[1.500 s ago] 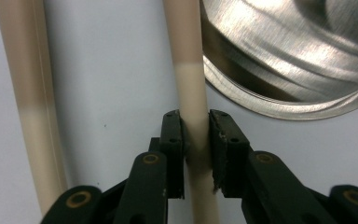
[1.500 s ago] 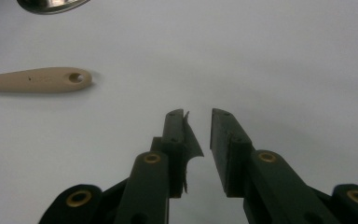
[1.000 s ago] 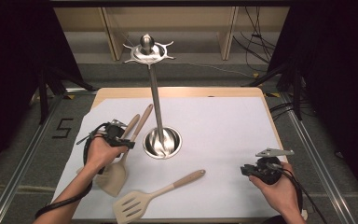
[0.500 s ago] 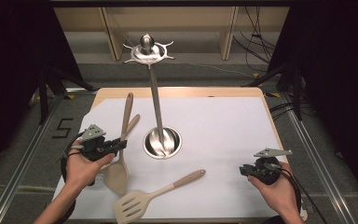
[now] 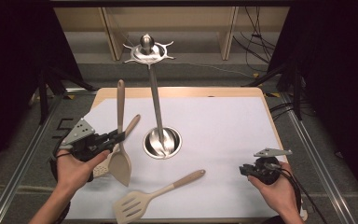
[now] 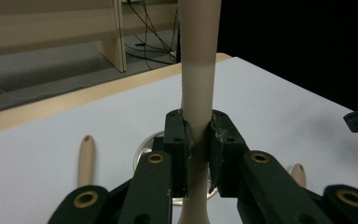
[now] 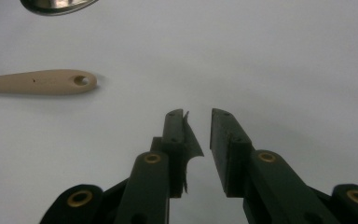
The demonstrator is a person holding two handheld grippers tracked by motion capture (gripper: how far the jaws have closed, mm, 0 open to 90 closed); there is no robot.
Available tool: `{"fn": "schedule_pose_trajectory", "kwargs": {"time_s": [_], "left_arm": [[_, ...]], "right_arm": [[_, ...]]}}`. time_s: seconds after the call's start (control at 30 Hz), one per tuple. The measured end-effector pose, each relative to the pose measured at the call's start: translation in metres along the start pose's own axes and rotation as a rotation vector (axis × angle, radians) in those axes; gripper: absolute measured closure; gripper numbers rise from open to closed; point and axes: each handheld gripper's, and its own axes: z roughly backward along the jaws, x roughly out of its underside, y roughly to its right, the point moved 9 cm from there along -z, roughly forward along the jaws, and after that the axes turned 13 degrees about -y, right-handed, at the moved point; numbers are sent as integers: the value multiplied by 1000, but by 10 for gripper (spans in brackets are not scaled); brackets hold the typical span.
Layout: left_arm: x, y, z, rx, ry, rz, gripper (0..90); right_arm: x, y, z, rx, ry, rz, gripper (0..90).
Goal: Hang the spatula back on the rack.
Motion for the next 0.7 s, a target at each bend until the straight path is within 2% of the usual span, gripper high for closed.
{"fn": "schedule_pose_trajectory", "kwargs": {"time_s": [0.1, 0.13, 0.2, 0.23, 0.3, 0.4, 0.47, 0.5, 0.53, 0.67, 0.7], "left_arm": [[-11, 1, 6, -8, 23, -11, 781], [-14, 2, 8, -2, 32, -14, 781], [-21, 2, 11, 3, 52, -12, 781], [-23, 1, 12, 2, 55, -17, 780], [-27, 1, 15, 0, 63, -24, 781], [-33, 2, 18, 4, 64, -39, 780], [-36, 3, 18, 11, 62, -48, 780], [-37, 3, 19, 14, 65, -47, 780], [-38, 3, 19, 14, 63, -50, 780], [-41, 0, 18, 10, 63, -54, 780], [-42, 0, 18, 11, 60, -54, 780]], "right_arm": [[-1, 0, -1, 2, 16, -1, 760], [-1, 2, 0, 17, 4, 24, 760], [0, 1, 1, 11, -7, 8, 760], [-1, 2, 0, 15, 4, 23, 760], [0, 0, 0, 10, -8, 2, 760], [-2, 3, 0, 16, 8, 27, 761], [-3, 2, -1, 5, 15, 38, 761], [-5, -2, -3, -53, 41, 40, 761], [-4, -1, -3, -36, 32, 39, 762], [-4, -1, -3, -37, 32, 38, 762], [-4, 0, -3, -20, 28, 33, 762]]}}
